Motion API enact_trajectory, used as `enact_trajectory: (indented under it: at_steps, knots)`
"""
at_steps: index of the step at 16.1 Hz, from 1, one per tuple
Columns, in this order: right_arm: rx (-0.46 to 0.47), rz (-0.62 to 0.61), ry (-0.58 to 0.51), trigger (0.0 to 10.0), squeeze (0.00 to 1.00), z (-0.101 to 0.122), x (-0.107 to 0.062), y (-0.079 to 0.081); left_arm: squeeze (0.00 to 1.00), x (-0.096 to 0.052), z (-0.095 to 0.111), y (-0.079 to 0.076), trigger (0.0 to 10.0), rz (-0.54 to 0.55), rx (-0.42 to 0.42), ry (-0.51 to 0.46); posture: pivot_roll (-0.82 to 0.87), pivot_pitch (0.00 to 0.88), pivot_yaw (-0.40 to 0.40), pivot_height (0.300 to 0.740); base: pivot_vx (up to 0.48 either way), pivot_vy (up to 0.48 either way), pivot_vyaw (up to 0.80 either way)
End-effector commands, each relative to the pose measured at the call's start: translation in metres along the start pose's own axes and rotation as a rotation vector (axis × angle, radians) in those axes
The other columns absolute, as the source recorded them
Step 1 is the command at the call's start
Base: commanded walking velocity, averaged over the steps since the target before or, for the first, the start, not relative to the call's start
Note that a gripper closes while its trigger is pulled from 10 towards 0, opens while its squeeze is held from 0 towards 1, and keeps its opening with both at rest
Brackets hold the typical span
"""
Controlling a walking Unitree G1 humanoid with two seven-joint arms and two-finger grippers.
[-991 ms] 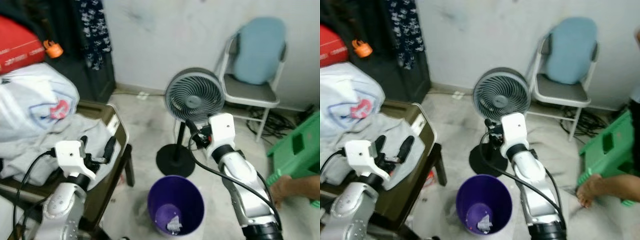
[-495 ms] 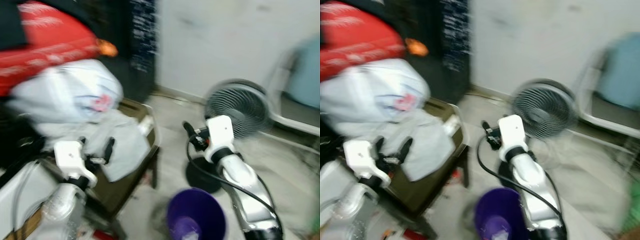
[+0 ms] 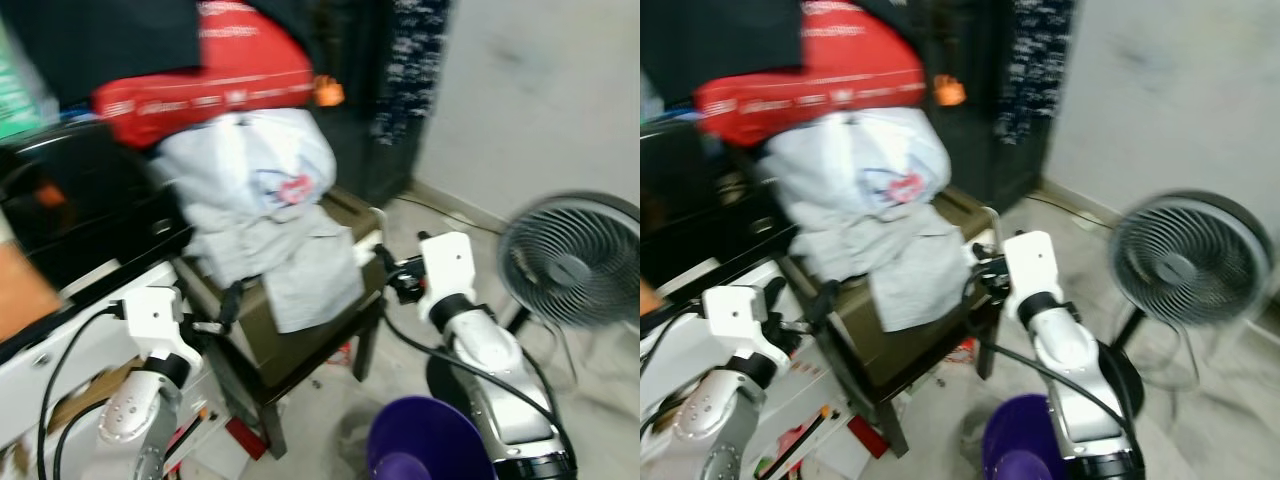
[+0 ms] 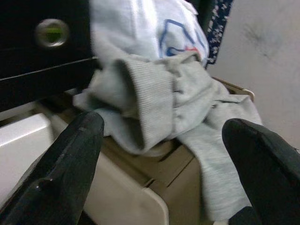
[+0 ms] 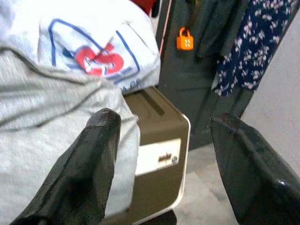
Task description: Clean up the room
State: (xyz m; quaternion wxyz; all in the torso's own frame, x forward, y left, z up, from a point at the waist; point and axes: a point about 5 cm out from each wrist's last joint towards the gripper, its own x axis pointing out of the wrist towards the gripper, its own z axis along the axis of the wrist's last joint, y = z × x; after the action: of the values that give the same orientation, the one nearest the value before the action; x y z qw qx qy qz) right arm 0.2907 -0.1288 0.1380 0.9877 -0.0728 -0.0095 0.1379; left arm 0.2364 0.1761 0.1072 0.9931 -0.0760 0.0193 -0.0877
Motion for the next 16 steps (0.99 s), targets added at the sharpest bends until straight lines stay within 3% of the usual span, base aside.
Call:
enact_trajectory:
  at_steps: [1, 4, 12, 16]
  knots:
    - [0.008, 0.007, -0.007, 10.0, 0.00, 0.0019, 0.0005, 0.0034, 0.00, -0.0017, 0.0035, 0.0032, 10.0, -0.001, 0.031, -0.002, -0.18, 0.000, -0.032, 0.740, 0.000, 0.000, 0.80]
    - [0.018, 0.006, 0.004, 10.0, 0.00, -0.0015, -0.0012, 0.0058, 0.00, -0.0055, -0.0010, 0.0092, 10.0, 0.024, 0.040, 0.021, -0.17, 0.000, -0.031, 0.740, 0.000, 0.000, 0.80]
    - [0.023, 0.005, 0.005, 10.0, 0.00, -0.0013, -0.0001, 0.0045, 0.00, -0.0006, 0.0004, 0.0051, 10.0, 0.017, 0.081, 0.024, -0.17, 0.000, -0.032, 0.740, 0.000, 0.000, 0.78]
    - [0.029, 0.006, 0.007, 10.0, 0.00, -0.0018, 0.0009, 0.0047, 0.00, 0.0019, -0.0016, 0.0037, 10.0, 0.022, 0.114, 0.038, -0.17, 0.000, -0.031, 0.740, 0.000, 0.000, 0.13]
